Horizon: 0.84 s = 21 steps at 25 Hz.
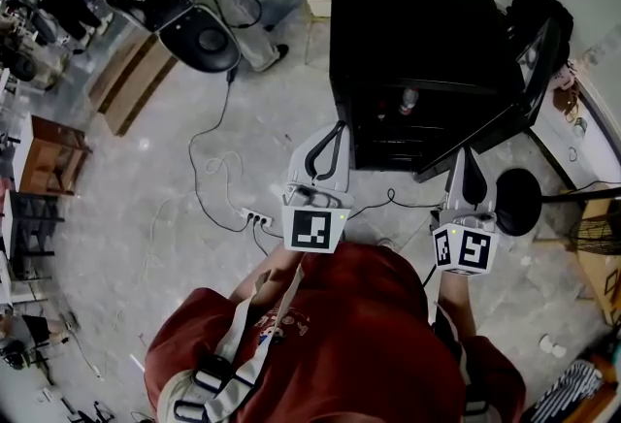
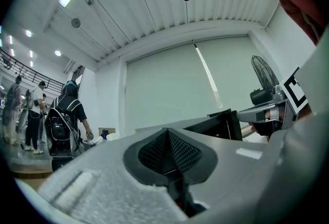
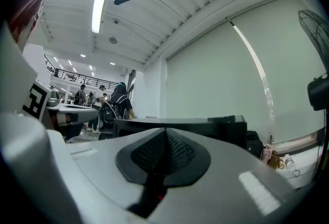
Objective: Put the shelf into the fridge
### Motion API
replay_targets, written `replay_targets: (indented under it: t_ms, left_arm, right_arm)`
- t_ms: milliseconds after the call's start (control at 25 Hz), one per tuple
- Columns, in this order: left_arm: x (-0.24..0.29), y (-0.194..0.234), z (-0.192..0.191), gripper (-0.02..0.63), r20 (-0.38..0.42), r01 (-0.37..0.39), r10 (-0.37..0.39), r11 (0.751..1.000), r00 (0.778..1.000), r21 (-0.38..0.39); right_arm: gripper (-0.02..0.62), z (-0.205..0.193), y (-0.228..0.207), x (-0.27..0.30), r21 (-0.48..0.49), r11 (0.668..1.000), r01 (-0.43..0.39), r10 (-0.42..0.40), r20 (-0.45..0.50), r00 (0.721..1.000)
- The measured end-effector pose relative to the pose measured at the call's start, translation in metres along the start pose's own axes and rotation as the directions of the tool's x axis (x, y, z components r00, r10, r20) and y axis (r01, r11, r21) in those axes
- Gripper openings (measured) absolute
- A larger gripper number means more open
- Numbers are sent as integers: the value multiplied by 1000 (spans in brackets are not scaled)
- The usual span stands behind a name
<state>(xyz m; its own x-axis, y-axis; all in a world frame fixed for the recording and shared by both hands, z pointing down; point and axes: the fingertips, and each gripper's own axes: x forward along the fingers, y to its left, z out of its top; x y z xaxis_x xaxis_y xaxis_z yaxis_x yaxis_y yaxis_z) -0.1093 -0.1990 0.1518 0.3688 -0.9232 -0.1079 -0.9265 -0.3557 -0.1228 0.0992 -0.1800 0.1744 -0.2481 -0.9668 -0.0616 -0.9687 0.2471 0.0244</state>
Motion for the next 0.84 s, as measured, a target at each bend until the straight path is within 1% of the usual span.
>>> replay_targets:
  t_ms: [160,360,640,840]
  left_arm:
    - [-4,1,0,6,-5,2,-2,1000,1000,7]
    - [-1,0,-2,6,-18,-3,3,1000,1000,10]
    - [-4,0,-4,6,-29,-4,5,1000,1000,16]
    - [-8,3,-1,6,-27,-10,11,1000,1000,13]
  right_arm:
    - [-3,-6,-1,-2,16,1000,12,-12,-23,1000]
    - [-3,-13,-3,1,28,1000,0,1,-43,999]
    - [-3,-21,3,1,35,999,-15,17,-60,998]
    - [-3,-19,2,0,33,999,-7,9,-62,998]
